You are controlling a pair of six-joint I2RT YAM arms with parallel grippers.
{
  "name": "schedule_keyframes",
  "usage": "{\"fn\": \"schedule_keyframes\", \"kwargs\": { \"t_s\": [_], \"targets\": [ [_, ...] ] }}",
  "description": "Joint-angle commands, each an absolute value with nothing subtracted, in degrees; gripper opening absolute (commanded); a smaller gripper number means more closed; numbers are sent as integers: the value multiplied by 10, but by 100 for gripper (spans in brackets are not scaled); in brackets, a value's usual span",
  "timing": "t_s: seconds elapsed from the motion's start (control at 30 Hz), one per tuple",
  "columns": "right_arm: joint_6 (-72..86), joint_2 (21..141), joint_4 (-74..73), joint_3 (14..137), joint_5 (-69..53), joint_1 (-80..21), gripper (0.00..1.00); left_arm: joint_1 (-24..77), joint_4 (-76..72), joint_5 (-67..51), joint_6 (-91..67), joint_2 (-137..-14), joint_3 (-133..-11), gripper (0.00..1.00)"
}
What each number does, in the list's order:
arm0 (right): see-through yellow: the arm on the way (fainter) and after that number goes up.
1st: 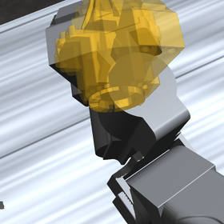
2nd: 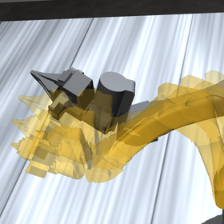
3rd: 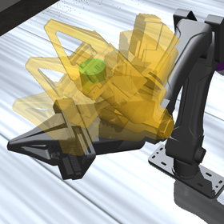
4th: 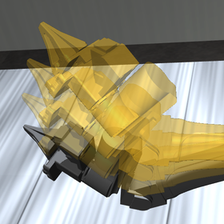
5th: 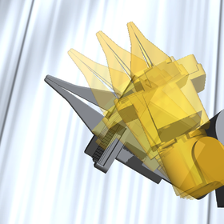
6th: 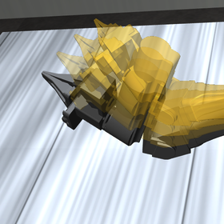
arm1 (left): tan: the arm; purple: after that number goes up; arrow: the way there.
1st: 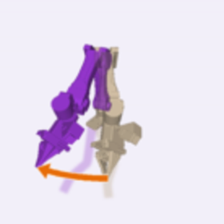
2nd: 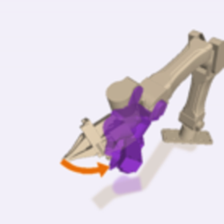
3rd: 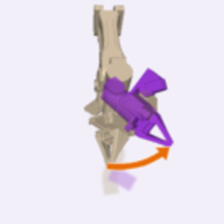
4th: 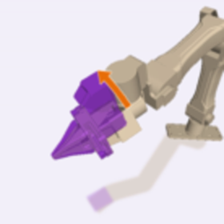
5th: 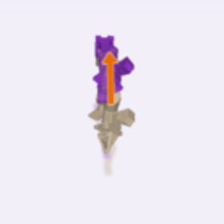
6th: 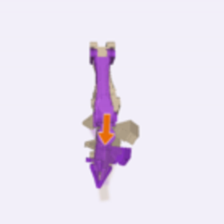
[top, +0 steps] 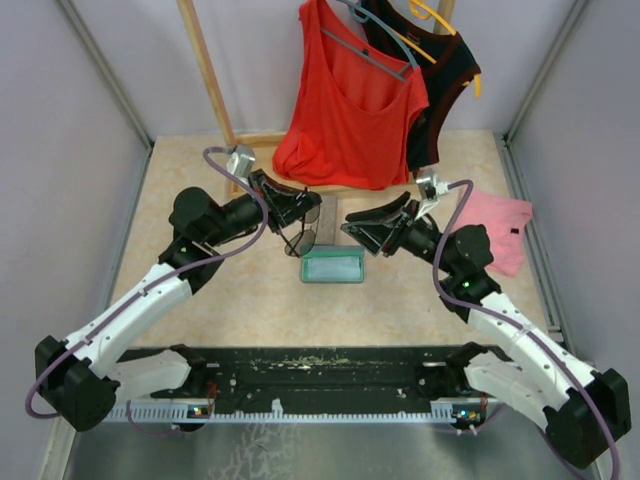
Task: Organize the sunglasses
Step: Fold the sunglasses.
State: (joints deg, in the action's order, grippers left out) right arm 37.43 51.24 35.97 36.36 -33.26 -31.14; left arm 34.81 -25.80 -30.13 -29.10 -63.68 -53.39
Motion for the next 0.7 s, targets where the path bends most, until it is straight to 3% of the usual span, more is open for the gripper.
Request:
{"fn": "schedule_keyframes", "kwargs": {
  "t_s": [0.0, 0.13, 0.47, 0.67],
  "targets": [
    [362, 464, 306, 382, -261, -317, 38, 345, -286, -281, -240, -619, -526, 0],
    [356, 444, 237, 394, -221, -317, 38, 345, -323, -276, -193, -612, -504, 0],
    [471, 458, -8, 463, -136, -316, 37, 345, -533, -371, 93, -596, -379, 0],
    [577, 494, -19, 462, -194, -316, 35, 345, -781, -470, 176, -629, -293, 0]
  ]
}}
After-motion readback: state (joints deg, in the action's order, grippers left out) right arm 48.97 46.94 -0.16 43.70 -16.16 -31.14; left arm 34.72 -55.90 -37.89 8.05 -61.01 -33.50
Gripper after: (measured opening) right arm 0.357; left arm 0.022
